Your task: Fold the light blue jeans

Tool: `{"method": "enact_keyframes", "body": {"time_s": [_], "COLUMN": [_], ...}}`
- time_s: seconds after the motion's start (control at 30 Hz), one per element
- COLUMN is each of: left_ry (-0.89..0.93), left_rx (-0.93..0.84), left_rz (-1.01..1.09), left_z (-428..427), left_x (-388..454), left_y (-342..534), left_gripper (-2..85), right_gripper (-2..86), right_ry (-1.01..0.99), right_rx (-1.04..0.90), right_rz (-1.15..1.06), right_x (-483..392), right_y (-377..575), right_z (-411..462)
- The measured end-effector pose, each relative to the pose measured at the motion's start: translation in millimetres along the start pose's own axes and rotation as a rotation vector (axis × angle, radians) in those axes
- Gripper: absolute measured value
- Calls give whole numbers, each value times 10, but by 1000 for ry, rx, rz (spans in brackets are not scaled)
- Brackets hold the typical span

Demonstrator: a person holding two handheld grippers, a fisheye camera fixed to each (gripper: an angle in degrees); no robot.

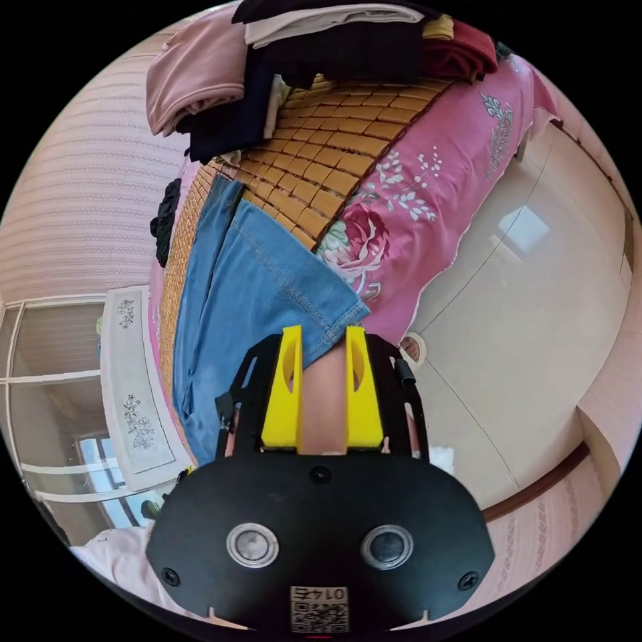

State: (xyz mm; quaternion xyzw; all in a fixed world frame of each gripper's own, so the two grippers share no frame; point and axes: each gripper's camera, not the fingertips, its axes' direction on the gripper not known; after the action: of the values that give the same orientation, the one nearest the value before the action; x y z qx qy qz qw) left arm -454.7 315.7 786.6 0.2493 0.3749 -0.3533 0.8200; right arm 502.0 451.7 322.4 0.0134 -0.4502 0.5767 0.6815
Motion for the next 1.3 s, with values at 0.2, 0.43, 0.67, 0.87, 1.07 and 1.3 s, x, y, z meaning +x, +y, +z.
{"method": "enact_keyframes", "body": {"time_s": [0.2,0.43,0.67,0.87,1.07,1.3], "left_ry": [159,223,252,263,184,188], "left_rx": [41,-72,-44,70,29,95], "left_rz": [-194,-207,-46,122,33,188], "left_z": [-261,-247,-732,-1371,-1370,-1589], "left_x": [-737,-889,-799,-784,-922,-345], "left_y": [-2,-156,-223,-7,188,73], "left_gripper": [118,48,-8,-10,-10,-9], "right_gripper": [19,9,8,8,9,10], "right_ry": [-69,-75,3,9,83,190], "right_rx": [29,117,126,113,74,129], "right_rz": [75,-100,-164,-147,-218,-428], "right_x": [-80,-409,-515,-440,-658,-1322], "right_y": [95,369,639,806,903,782], "right_z": [-218,-656,-772,-606,-250,-63]}}
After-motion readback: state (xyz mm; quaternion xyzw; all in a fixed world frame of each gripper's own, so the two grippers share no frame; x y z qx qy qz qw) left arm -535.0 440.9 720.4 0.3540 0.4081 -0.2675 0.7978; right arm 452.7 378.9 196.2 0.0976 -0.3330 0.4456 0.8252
